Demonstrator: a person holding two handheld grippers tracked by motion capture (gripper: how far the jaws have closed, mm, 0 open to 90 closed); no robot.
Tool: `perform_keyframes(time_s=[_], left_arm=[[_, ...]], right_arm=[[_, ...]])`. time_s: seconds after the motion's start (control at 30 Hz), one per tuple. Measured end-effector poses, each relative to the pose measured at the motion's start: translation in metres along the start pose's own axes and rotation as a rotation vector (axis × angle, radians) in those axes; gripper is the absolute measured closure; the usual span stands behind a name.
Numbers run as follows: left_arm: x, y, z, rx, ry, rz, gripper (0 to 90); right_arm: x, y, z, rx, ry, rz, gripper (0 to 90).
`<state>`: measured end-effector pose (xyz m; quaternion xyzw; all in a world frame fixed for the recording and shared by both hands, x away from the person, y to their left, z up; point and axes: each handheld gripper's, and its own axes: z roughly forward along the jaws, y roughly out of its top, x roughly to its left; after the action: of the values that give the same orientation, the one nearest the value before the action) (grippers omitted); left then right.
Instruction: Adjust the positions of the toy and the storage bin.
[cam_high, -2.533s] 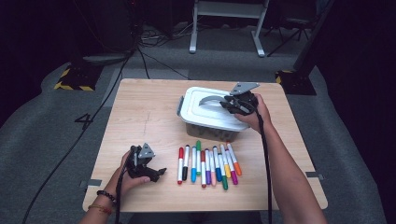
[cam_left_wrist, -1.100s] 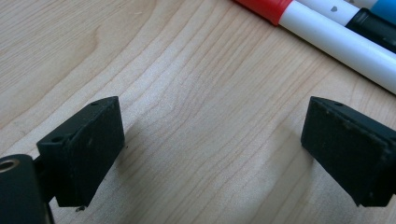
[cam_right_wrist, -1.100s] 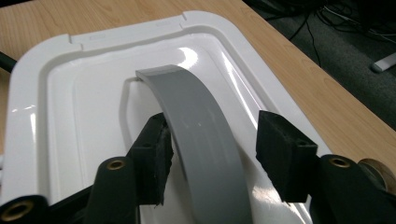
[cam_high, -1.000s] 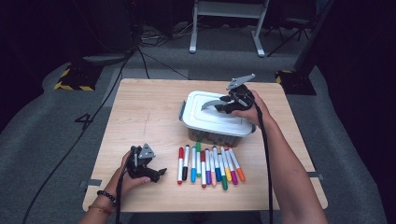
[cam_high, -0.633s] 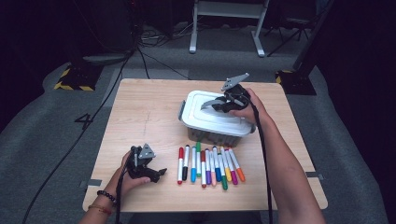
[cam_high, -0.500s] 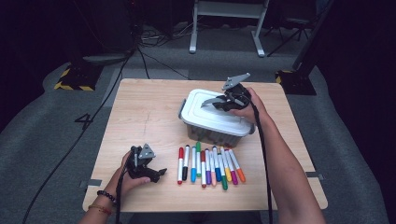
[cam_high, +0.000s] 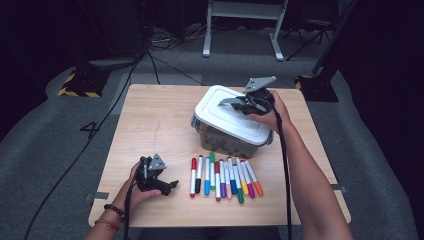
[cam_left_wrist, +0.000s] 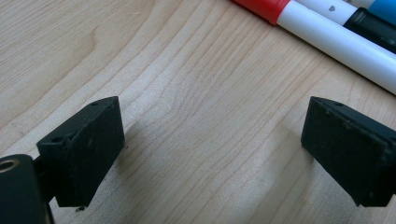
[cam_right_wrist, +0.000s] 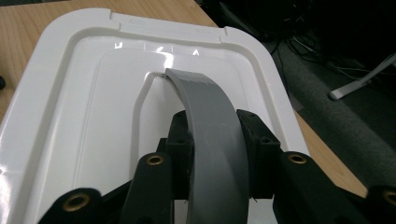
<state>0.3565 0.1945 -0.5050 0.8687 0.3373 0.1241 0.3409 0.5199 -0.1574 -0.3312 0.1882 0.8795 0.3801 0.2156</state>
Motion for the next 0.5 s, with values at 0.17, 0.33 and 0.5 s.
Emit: perform_keyframes(time_s=[0.17,0.33,0.5], left_arm=[[0.0,0.0,0.0,0.0,0.0,0.001,6.4],[0.0,0.0,0.0,0.0,0.0,0.0,6.4],[0.0,0.0,0.0,0.0,0.0,0.0,6.4]], right_arm=[[-0.002,-0.002,-0.021,-0.023,-0.035,0.005,68.5],[-0.007,-0.011,-0.045,-0.029,-0.086,0.017,68.4],[-0.009,-0.023,-0.068,-0.042,-0.123,0.038,68.6]])
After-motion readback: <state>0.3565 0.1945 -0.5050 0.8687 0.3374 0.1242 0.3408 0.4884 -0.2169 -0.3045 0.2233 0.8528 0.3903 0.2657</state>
